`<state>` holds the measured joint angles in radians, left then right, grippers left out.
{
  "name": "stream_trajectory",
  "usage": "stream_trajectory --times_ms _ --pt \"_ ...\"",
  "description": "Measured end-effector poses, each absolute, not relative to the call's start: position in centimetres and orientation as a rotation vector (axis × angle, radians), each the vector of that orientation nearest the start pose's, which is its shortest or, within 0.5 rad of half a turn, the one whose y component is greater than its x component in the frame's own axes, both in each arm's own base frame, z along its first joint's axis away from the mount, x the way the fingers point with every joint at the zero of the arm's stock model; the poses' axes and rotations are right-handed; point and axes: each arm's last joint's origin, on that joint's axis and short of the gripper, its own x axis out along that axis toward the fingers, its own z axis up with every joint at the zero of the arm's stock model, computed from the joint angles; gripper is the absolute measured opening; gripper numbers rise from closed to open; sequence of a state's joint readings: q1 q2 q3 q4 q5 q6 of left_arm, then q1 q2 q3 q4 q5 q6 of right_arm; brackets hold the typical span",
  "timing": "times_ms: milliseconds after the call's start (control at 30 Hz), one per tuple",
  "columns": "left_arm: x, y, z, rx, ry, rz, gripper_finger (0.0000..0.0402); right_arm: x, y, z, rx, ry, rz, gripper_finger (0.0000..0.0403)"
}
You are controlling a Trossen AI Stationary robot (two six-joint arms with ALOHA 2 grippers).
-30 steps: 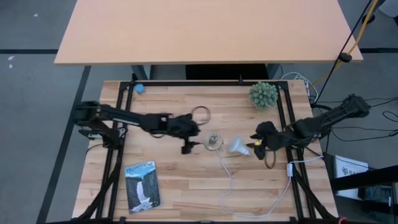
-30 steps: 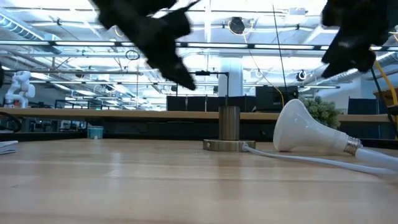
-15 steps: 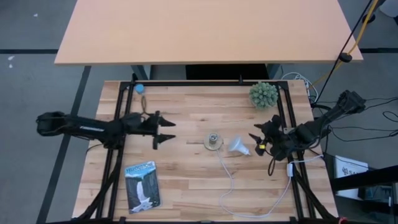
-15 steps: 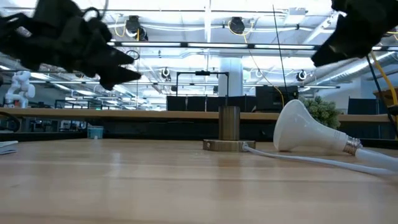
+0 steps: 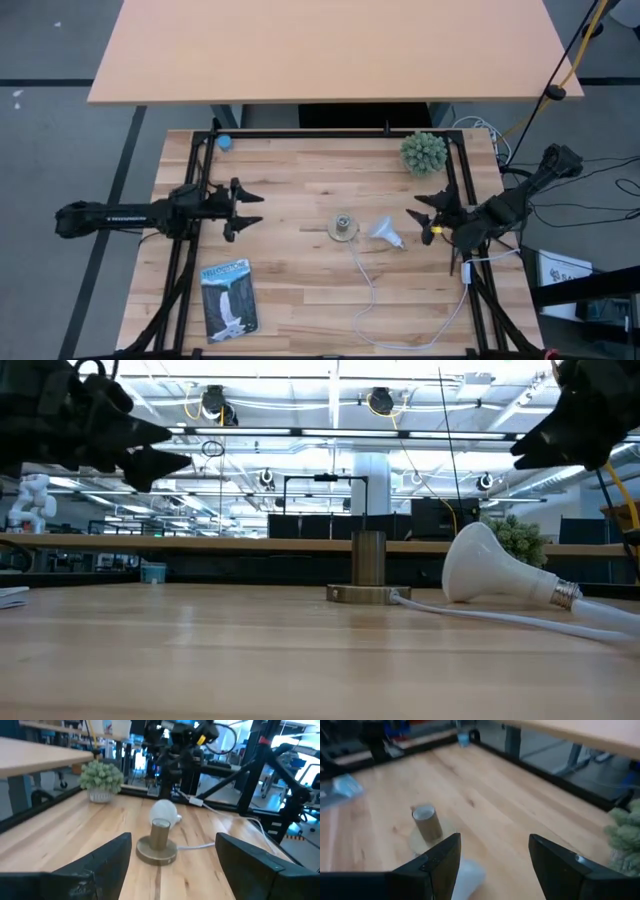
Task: Screw lightbulb
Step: Return to Home Position
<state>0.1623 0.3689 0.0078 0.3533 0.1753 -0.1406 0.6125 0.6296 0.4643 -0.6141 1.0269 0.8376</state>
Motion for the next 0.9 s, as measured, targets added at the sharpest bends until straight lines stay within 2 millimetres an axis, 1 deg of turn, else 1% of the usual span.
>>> stream_trajectory --times_ms 100,200,400,467,533,733,800,900 --pt "11.5 1.4 17.0 -0.118 -0.019 -0.013 0.0293 9.8 4.2 21.9 0.238 0.230 -0.588 0.0226" --pt "11.2 1.3 17.2 -0.115 -0.039 -0.014 0.0293 8.9 3.8 20.9 0.235 0.183 -0.598 0.0226" --pt "11.0 1.3 17.2 -0.119 -0.039 -0.013 0.0293 8.1 3.7 16.5 0.262 0.121 -0.579 0.0226" --pt "11.0 1.3 17.2 -0.118 -0.039 -0.013 0.0293 8.1 3.8 15.6 0.290 0.090 -0.570 0.0226" --pt "11.0 1.3 17.2 -0.116 -0.038 -0.012 0.0293 8.4 3.9 16.1 0.270 0.098 -0.518 0.0226" --pt "11.0 1.3 17.2 -0.116 -0.036 -0.007 0.0293 8.9 3.9 17.9 0.138 0.079 -0.386 0.0226" --pt "11.0 1.3 17.2 -0.116 -0.036 -0.007 0.0293 9.1 3.7 18.0 0.108 0.083 -0.379 0.0226" --pt "11.0 1.3 17.2 -0.116 -0.035 -0.007 0.0293 9.3 3.2 17.6 0.094 0.107 -0.389 0.0226"
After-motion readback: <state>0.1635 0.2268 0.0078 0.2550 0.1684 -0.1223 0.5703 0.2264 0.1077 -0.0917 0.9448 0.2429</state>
